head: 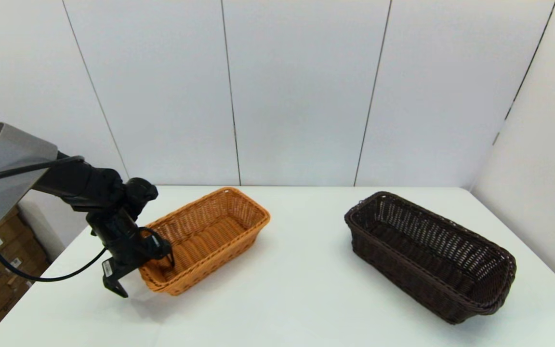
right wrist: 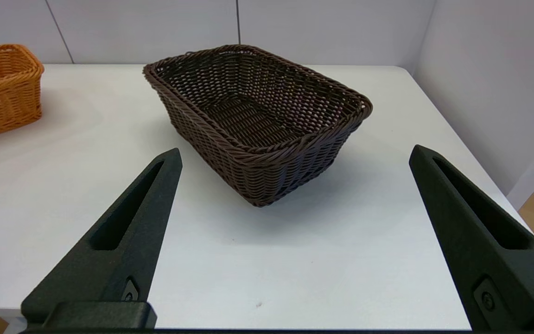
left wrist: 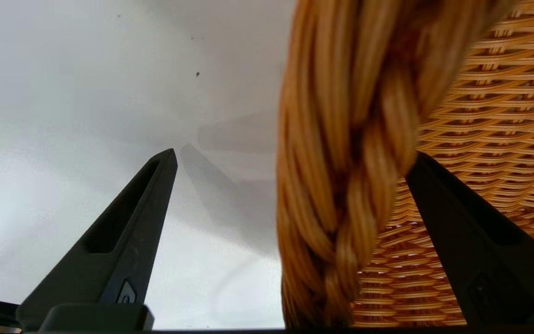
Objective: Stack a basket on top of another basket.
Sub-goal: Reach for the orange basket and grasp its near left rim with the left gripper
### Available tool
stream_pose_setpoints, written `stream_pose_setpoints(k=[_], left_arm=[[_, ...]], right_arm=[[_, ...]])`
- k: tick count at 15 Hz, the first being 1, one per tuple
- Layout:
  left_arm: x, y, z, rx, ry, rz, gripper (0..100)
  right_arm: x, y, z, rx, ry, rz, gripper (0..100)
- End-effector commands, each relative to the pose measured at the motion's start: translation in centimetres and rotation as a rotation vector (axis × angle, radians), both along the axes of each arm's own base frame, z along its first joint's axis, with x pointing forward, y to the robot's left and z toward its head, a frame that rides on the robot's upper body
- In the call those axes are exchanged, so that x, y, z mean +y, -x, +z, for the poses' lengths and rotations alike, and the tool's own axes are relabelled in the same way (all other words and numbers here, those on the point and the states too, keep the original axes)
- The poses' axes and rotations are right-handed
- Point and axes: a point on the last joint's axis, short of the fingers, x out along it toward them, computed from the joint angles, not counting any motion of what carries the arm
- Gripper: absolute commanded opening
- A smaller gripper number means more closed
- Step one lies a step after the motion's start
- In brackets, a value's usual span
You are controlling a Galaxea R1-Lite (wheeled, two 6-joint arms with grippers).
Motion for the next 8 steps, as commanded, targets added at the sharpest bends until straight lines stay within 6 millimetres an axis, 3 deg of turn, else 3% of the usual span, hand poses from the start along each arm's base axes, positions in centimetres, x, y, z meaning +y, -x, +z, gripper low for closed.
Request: stream_pose_setpoints(k=[1, 3, 4, 8], left_arm=[[-0.01, 0.09, 0.04, 0.005, 0.001, 0.006, 100], [0.00, 0.12, 0.01, 0.007, 0.001, 0.006, 100], [0.00, 0.12, 0.01, 0.007, 0.001, 0.007, 0], [0.00, 0.10, -0.04, 0.007, -0.001, 0.008, 0]], right_arm=[[0.00, 0.00, 0.00, 0.000, 0.000, 0.000, 100], [0.00, 0.00, 0.00, 0.000, 0.000, 0.000, 100], [0.00, 0.00, 0.00, 0.000, 0.000, 0.000, 100], [0.00, 0.00, 0.00, 0.000, 0.000, 0.000, 100]])
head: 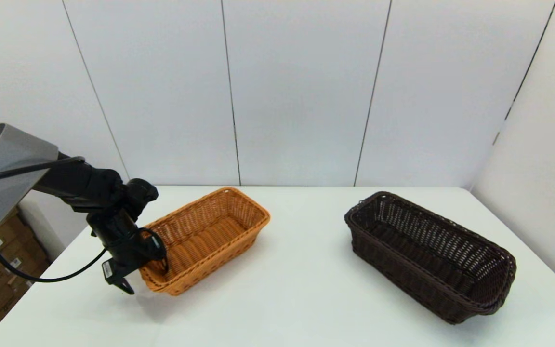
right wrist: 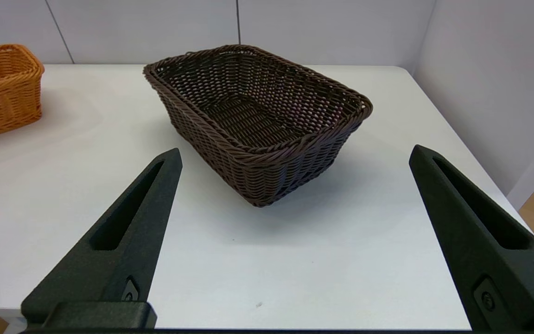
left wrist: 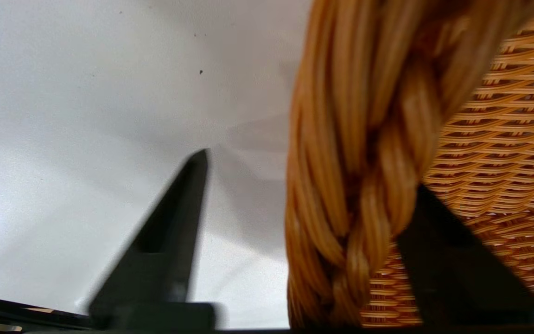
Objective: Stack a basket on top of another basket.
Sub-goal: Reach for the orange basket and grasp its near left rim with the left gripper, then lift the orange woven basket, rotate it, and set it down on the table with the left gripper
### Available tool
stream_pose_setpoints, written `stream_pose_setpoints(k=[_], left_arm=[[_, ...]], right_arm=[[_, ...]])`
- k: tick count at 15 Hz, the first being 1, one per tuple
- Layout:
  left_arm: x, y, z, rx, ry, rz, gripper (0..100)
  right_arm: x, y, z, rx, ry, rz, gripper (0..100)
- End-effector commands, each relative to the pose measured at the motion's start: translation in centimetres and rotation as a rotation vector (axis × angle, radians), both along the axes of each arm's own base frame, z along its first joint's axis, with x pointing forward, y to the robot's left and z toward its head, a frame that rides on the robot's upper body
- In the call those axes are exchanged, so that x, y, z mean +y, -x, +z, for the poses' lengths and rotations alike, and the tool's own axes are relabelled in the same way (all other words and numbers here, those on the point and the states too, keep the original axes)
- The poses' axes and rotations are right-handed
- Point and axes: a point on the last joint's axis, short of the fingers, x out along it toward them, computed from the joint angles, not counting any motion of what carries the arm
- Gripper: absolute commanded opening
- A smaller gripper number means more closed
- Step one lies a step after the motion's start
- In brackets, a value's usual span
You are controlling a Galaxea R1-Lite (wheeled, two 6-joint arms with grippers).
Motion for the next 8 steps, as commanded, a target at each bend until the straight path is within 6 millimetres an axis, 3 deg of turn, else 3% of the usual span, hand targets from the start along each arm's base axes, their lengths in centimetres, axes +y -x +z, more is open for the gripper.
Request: stream_pose_setpoints(k=[1, 8], left_arm=[[-0.09, 0.05, -0.09, 0.007, -0.003, 0.005, 0], [-0.27, 0.01, 0.01, 0.003, 0.004, 0.001, 0]], right_arm=[[0.00, 0.00, 0.00, 0.000, 0.000, 0.000, 100], [0.00, 0.00, 0.00, 0.000, 0.000, 0.000, 100]])
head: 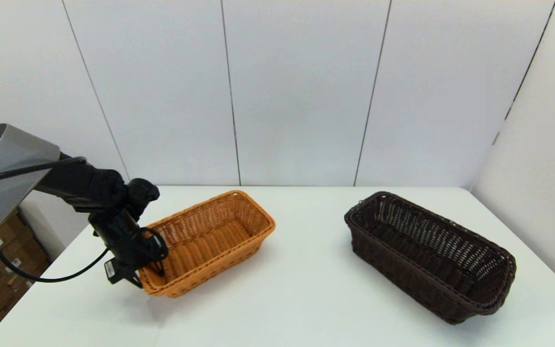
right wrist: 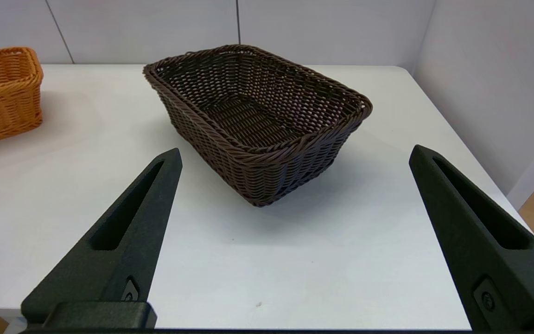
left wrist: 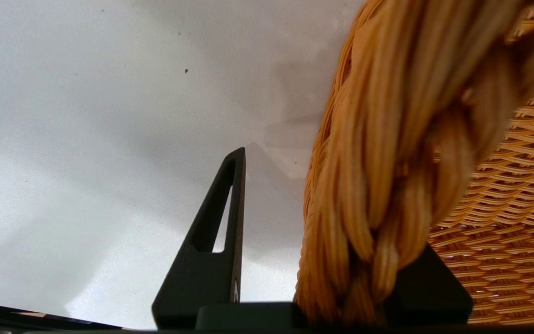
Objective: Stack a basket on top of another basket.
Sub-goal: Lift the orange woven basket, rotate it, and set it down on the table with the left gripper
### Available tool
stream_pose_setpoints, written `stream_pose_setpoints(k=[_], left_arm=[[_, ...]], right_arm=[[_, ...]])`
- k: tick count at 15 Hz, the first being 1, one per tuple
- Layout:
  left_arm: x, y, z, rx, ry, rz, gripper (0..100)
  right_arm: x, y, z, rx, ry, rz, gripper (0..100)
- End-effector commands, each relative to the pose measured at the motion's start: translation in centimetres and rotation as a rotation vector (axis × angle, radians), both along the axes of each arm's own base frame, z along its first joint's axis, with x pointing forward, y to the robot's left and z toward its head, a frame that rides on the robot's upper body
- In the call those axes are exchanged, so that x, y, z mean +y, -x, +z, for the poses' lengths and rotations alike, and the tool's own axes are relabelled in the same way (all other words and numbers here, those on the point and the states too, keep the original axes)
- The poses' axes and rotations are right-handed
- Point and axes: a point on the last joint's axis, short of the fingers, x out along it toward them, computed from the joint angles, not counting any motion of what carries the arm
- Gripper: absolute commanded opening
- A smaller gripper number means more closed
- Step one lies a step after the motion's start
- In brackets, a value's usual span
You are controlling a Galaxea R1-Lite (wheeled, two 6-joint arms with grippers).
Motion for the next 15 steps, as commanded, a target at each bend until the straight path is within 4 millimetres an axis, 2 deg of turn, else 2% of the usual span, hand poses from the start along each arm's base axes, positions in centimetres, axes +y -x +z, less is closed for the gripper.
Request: stream_pose_setpoints(k=[1, 3, 6, 8, 10, 15], left_arm=[[0.1, 0.1, 0.6, -0.012, 0.004, 0.005, 0], [0.2, 0.4, 2.0, -0.050, 0.017, 0.006, 0], [0.4, 1.3, 5.9, -0.159, 0.099, -0.010, 0], [0.4, 1.9, 7.4, -0.202, 0.100, -0.023, 0], [0.4, 2.2, 8.1, -0.223, 0.101, -0.053, 0], [0.2, 2.7, 8.3, -0.198, 0.181, -0.121, 0]], right_arm=[[0.0, 0.0, 0.0, 0.000, 0.000, 0.001, 100], [0.0, 0.0, 0.0, 0.000, 0.000, 0.001, 100], [0.0, 0.0, 0.0, 0.000, 0.000, 0.001, 100], [0.0, 0.0, 0.0, 0.000, 0.000, 0.001, 100], [0.0, 0.0, 0.0, 0.000, 0.000, 0.001, 100], [0.0, 0.0, 0.0, -0.002, 0.000, 0.001, 100]])
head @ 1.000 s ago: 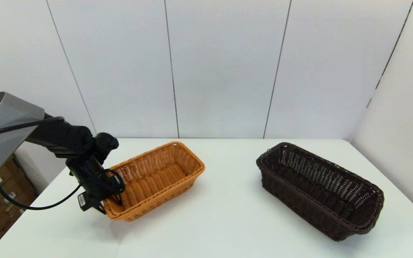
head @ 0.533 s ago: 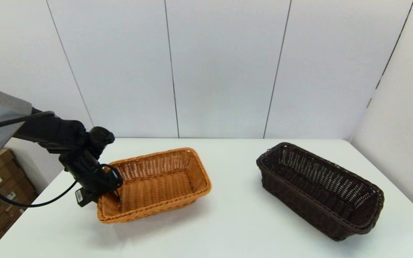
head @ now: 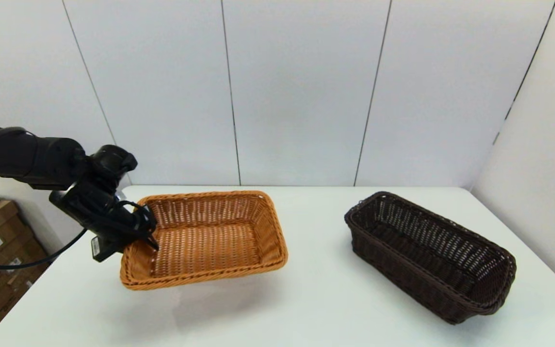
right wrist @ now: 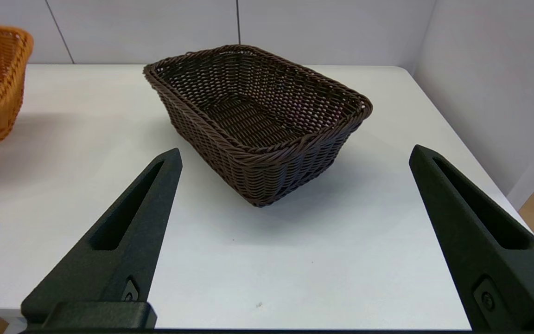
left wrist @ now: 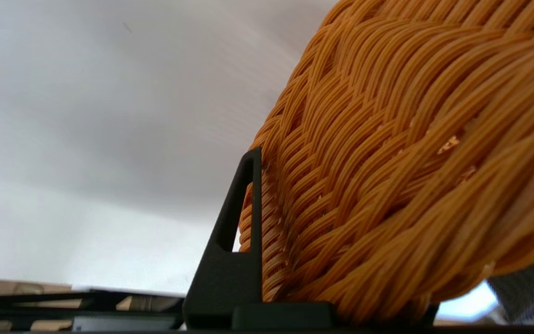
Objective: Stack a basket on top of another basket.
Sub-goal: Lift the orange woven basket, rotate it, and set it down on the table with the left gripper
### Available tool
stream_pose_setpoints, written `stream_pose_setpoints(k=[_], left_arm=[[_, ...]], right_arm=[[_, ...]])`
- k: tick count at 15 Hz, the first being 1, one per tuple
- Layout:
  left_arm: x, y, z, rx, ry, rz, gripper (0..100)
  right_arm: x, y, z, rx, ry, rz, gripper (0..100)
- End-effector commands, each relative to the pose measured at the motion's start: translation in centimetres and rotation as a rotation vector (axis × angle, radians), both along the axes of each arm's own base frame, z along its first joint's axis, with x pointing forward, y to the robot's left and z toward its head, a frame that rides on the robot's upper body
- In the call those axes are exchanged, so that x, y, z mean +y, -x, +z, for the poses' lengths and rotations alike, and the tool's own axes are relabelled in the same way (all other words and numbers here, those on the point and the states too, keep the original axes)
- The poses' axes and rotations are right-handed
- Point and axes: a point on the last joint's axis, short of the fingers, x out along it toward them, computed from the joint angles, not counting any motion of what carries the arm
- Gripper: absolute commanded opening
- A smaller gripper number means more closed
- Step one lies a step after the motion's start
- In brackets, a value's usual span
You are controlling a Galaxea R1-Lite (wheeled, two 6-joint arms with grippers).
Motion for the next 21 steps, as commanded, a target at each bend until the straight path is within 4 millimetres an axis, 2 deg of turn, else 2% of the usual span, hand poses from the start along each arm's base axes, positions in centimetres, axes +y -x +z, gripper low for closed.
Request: stream_pose_setpoints(k=[1, 7, 10, 16, 21], left_arm=[[-0.1, 0.5, 0.4, 0.009, 0.044, -0.058, 0], [-0.3, 2.0, 0.0, 0.071, 0.129, -0.335, 0], [-1.7, 1.7, 0.0, 0.056, 0.128, -0.394, 0], [-5.4, -1.3, -1.1, 0.074, 0.137, -0.399, 0], [-8.7, -3.0, -2.2, 0.093, 0.144, -0.396, 0]], right_arm=[[0.0, 0.0, 0.0, 0.000, 0.000, 0.000, 100], [0.0, 0.0, 0.0, 0.000, 0.000, 0.000, 100], [0.0, 0.0, 0.0, 0.000, 0.000, 0.000, 100], [0.0, 0.0, 0.0, 0.000, 0.000, 0.000, 100], [0.0, 0.0, 0.0, 0.000, 0.000, 0.000, 100]])
